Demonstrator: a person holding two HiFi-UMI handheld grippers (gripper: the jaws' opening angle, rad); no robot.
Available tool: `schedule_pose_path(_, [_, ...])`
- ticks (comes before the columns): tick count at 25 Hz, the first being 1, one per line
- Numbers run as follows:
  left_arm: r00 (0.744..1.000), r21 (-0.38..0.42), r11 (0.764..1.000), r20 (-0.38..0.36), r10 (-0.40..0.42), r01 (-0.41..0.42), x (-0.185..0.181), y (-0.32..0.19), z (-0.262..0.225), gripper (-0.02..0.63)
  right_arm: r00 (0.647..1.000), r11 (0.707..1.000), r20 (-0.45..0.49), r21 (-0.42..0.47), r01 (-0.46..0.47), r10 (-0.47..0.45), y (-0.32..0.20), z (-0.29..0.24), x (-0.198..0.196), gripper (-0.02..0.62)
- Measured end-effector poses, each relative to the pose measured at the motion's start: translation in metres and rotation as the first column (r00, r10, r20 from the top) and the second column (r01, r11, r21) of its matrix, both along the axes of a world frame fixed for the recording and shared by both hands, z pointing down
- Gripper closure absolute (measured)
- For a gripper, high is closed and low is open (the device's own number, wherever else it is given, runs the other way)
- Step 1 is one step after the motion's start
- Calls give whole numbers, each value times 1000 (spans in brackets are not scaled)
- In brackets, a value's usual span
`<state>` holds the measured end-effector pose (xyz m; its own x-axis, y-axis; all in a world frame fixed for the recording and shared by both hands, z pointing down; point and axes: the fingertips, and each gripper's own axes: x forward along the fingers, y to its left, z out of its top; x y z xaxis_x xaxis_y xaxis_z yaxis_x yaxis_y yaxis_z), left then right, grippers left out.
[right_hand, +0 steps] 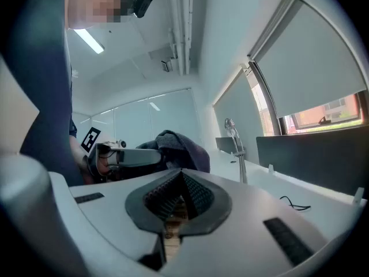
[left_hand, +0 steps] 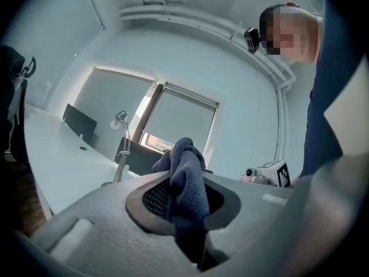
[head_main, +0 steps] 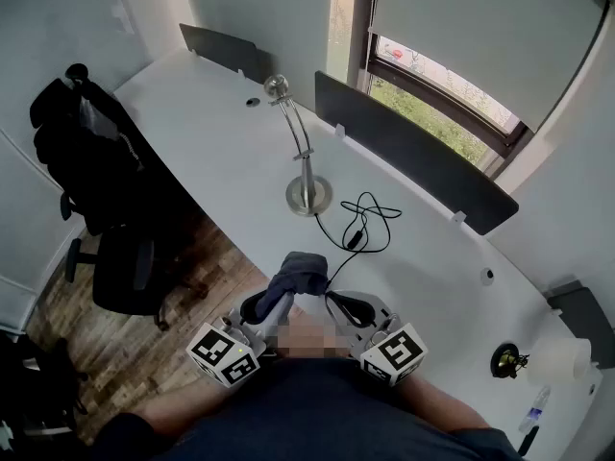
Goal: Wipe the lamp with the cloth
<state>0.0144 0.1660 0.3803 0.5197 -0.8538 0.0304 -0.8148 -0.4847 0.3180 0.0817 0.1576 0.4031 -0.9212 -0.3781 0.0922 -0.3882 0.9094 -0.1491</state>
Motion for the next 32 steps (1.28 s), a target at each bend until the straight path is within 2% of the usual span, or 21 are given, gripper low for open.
schedule_pose_path(9, [1000,-10,999,6,-30,30,11,6,3,548,999,999,-6,-5,35,-35,8,3,12,586])
schedule_pose_path(13, [999,-15,999,10,-48,48,17,8,7,548,999,999,21,-13,47,-46,7,5,18,586])
schedule_pose_path(20, [997,-36,996,-7,-80,80,-2,-5,17,548,999,998,15,-45,31,-31,-6,14,14,586])
schedule_pose_path(25, [999,-39,998,-14,-42,42,-25,-37,24,548,1000,999,-6,-46,-20,19,-38,17,-9,586])
schedule_pose_path(32, [998,-62,996,-7,62,-62,-70,-99,39,548,991,989,-39,-65,-134,131,-99,19,-54,586])
